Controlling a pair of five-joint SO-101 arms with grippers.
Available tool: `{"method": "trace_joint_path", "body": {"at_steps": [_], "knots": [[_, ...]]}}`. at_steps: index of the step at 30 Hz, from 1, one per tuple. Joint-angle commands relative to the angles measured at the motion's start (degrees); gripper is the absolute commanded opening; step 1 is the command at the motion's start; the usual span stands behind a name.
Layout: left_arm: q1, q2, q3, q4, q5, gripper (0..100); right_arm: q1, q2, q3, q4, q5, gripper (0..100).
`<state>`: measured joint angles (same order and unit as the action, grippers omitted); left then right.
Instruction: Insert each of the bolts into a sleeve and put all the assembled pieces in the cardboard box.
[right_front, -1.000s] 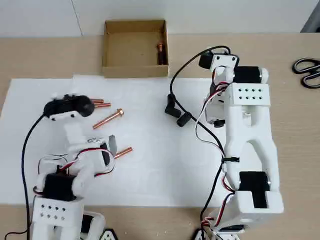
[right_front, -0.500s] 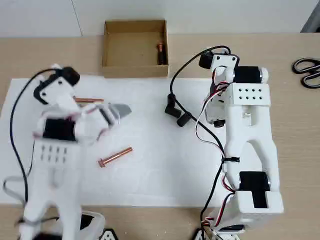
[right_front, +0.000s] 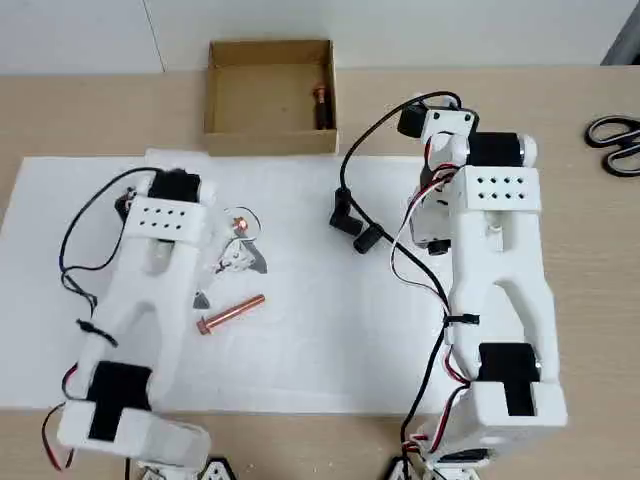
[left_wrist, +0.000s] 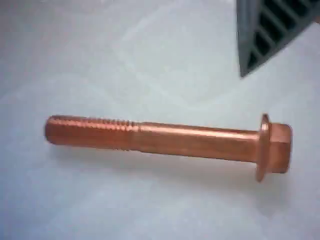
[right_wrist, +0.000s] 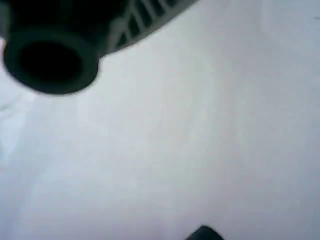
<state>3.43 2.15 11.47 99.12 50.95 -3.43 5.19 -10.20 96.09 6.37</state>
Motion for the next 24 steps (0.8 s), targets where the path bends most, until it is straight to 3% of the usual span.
{"method": "trace_joint_path", "body": {"at_steps": [1, 12, 24], "knots": [[0.1, 2.4, -2.2, 0.9, 4.2, 33, 0.4, -3.6, -0.4, -0.1, 0.6, 0.4], [0.1, 12.7, -2.2, 1.1, 9.6, 33, 0.4, -3.2, -0.4, -0.2, 0.6, 0.4], [0.1, 19.3, -2.5, 0.1, 9.7, 33, 0.6, -3.2, -0.4, -0.2, 0.6, 0.4]]}}
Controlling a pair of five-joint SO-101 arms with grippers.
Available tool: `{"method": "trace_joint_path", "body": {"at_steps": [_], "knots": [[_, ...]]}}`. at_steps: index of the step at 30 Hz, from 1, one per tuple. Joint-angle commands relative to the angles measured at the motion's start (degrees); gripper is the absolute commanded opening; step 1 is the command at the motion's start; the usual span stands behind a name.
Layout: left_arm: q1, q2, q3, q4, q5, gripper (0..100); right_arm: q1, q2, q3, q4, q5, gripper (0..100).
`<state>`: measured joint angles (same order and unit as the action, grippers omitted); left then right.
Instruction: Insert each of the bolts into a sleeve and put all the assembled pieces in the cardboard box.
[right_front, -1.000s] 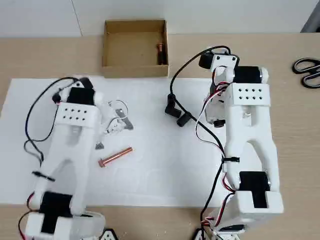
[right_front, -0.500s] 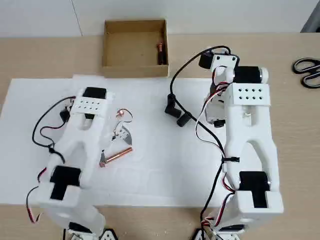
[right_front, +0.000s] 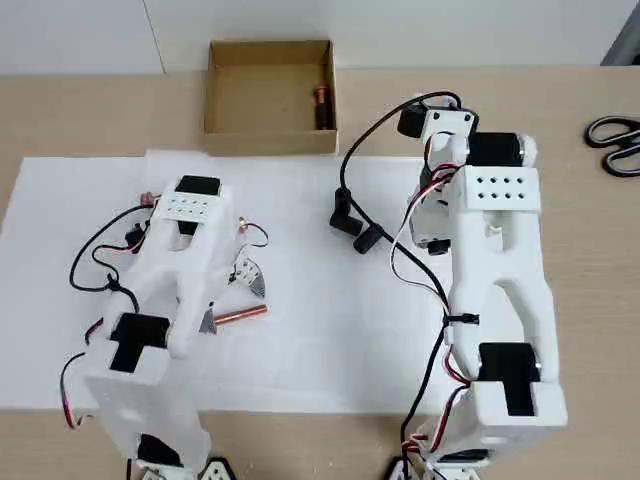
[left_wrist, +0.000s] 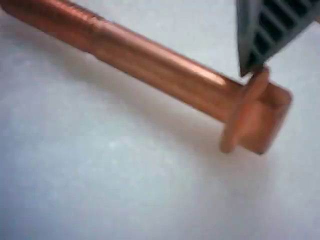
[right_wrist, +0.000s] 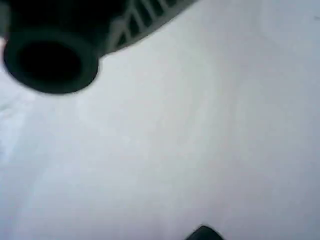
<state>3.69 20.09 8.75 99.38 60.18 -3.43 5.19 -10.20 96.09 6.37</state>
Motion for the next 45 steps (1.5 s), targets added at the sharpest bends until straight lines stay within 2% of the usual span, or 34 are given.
{"method": "trace_joint_path", "body": {"at_steps": [1, 6, 13, 17, 22, 33, 45], "knots": [[-0.2, 1.5, 0.2, -0.3, 0.4, 33, 0.5, -3.2, -0.4, -0.2, 0.6, 0.4], [0.1, 1.4, 0.1, -0.3, 0.4, 31, 0.5, -3.2, -0.4, -0.2, 0.6, 0.4], [0.2, 1.8, -1.1, -0.3, 0.0, 16, 0.6, -3.2, -0.4, -0.2, 0.6, 0.4], [0.2, 1.8, -1.1, -0.3, -0.2, 16, 0.7, -3.2, -0.4, -0.2, 0.6, 0.4], [0.2, 1.4, -2.2, -0.1, -5.2, 16, 0.7, -3.1, -0.4, -0.2, 0.6, 0.5], [-0.8, 1.3, -6.7, 1.0, -2.7, 16, 0.7, -3.1, -0.4, -0.2, 0.6, 0.5], [-1.0, 1.3, -11.3, -0.2, -4.7, 16, 0.7, -3.1, -0.4, -0.3, 0.6, 0.6]]}}
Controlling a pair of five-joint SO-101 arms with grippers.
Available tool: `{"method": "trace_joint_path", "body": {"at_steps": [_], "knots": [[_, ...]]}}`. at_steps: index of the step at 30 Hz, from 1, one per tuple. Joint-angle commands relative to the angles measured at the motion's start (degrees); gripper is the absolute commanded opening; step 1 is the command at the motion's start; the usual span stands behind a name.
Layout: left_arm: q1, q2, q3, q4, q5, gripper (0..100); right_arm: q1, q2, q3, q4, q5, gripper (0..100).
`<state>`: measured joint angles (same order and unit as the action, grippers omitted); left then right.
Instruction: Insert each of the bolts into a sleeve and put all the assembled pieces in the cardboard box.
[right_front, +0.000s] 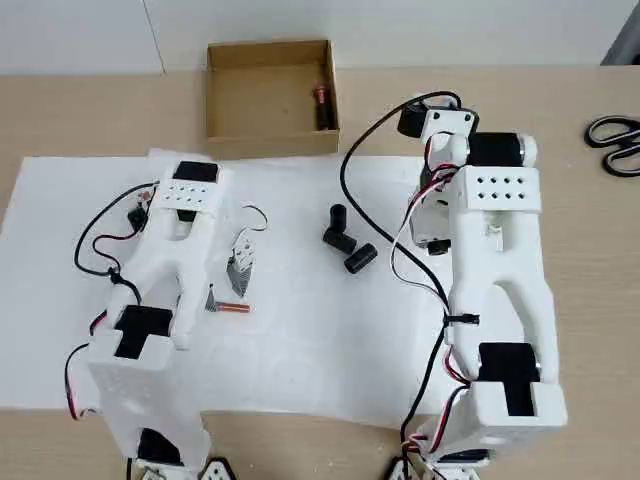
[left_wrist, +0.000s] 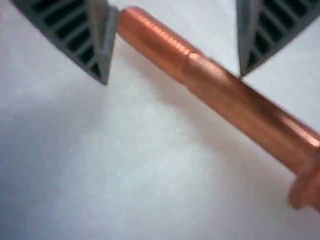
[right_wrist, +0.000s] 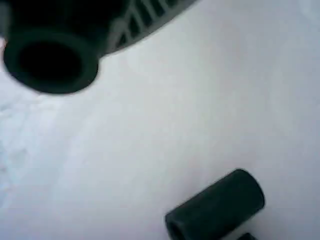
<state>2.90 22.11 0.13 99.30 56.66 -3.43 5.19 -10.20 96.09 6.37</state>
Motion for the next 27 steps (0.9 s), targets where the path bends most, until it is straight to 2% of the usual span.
{"method": "trace_joint_path", "body": {"at_steps": [1, 6, 14, 21, 27], "knots": [[-0.2, -0.7, -3.3, -0.1, -2.1, 16, 0.7, -3.1, -0.4, -0.3, 0.6, 0.6], [-0.5, -0.7, -4.4, -0.2, -3.5, 16, 0.7, -3.1, -0.4, -0.2, 0.6, 0.5], [-6.2, -5.4, -3.8, 1.2, -3.7, 16, 0.7, -3.1, -0.4, -0.2, 0.6, 0.6], [-6.2, -21.9, 7.6, 1.1, -3.5, 16, 0.7, -3.1, -0.4, -0.3, 0.6, 0.6], [-6.6, -23.3, 16.7, -2.8, -1.8, 16, 0.6, -3.1, -0.4, -1.1, 0.6, 0.6]]}}
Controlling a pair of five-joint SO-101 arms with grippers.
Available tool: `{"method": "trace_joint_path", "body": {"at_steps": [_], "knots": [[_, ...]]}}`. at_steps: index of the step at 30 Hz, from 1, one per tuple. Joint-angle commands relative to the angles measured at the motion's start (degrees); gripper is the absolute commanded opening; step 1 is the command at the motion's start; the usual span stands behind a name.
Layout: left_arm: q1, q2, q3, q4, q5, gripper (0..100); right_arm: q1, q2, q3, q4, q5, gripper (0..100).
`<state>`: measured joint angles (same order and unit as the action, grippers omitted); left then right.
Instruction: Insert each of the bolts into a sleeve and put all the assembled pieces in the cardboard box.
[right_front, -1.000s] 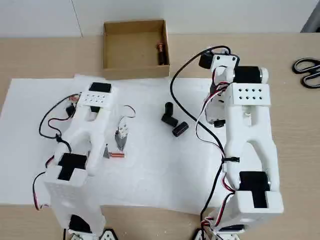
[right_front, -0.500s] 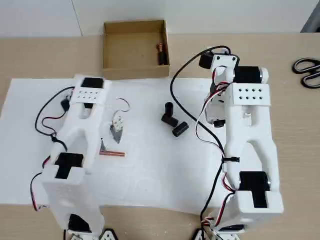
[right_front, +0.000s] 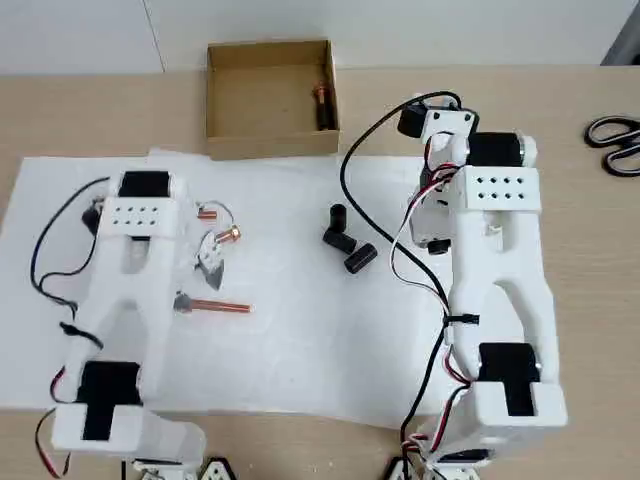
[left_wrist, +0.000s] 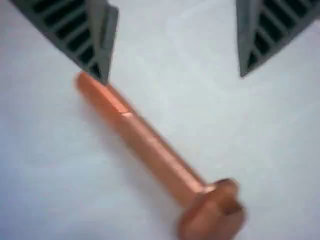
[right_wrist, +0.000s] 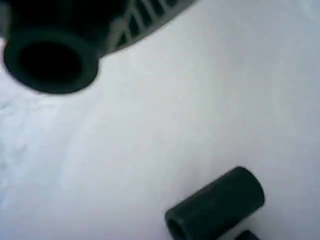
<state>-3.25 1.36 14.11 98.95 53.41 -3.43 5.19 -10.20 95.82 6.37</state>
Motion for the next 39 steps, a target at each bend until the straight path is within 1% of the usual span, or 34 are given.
{"method": "trace_joint_path", "body": {"at_steps": [1, 5, 12, 16, 24, 26, 29, 32, 36, 39], "knots": [[-0.4, -2.1, 4.0, -4.0, 2.7, 16, 0.6, -3.1, -0.4, -0.8, 0.6, 0.6], [-0.4, -0.1, 6.7, -9.5, 5.2, 16, 0.6, -3.1, -0.4, -1.2, 0.6, 0.6], [-0.5, 5.6, 6.9, -14.2, 9.8, 16, 0.7, -3.1, -0.4, -1.2, 0.6, 0.6], [-0.5, 8.4, 6.9, -15.8, 12.0, 16, 0.7, -3.0, -0.4, -1.2, 0.6, 0.6], [-0.4, 9.4, 6.7, -16.9, 12.0, 16, 0.7, -3.0, -0.4, -1.2, 3.4, 0.7], [-0.2, 9.5, 6.7, -16.9, 12.1, 14, 0.7, -3.0, -0.4, -1.4, 3.4, 0.7], [-0.4, 9.5, 6.7, -17.1, 13.5, 6, 0.7, -3.0, -0.4, -2.4, 3.4, 0.6], [-0.3, 9.5, 6.7, -17.9, 13.4, 2, 0.7, -3.0, -0.4, -2.7, 3.3, 0.5], [0.0, 9.5, 6.6, -17.9, 13.3, 1, 0.7, -3.0, -0.4, -2.7, 3.3, 0.5], [0.0, 9.0, 6.2, -18.0, 10.8, 1, 0.7, -3.0, -0.4, -2.8, 3.3, 0.5]]}}
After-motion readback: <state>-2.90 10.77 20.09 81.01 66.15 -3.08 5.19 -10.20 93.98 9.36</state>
